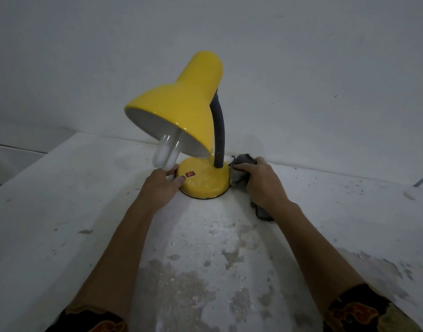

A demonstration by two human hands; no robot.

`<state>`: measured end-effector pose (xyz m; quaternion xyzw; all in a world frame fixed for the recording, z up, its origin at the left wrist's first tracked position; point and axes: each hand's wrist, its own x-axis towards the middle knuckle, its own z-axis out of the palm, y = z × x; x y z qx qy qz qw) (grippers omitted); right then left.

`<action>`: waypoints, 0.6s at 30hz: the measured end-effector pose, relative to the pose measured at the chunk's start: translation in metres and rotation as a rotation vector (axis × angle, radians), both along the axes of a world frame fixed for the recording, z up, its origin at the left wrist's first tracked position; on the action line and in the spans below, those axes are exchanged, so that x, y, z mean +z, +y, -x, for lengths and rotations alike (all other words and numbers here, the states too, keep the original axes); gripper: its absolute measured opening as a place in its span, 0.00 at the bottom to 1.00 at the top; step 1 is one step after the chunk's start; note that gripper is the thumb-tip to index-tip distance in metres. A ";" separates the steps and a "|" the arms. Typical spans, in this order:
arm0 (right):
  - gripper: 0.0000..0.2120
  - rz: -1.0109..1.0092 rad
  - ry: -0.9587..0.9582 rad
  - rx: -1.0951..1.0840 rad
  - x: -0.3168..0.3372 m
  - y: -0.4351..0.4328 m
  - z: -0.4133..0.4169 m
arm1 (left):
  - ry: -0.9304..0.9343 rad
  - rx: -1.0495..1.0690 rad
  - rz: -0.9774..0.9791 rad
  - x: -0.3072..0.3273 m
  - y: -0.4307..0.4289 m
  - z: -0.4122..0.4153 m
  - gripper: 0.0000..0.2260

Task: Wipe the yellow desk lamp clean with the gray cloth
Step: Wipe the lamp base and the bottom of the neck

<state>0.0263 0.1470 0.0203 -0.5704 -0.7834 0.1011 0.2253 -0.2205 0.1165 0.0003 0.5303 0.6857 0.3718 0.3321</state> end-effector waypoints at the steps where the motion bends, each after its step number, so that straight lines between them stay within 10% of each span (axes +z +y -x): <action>1: 0.21 0.029 0.051 -0.022 0.001 0.000 -0.001 | 0.008 0.003 -0.001 0.002 -0.002 -0.002 0.26; 18: 0.13 0.174 -0.028 -0.054 0.001 -0.042 0.014 | 0.009 -0.024 -0.051 0.006 -0.007 -0.008 0.13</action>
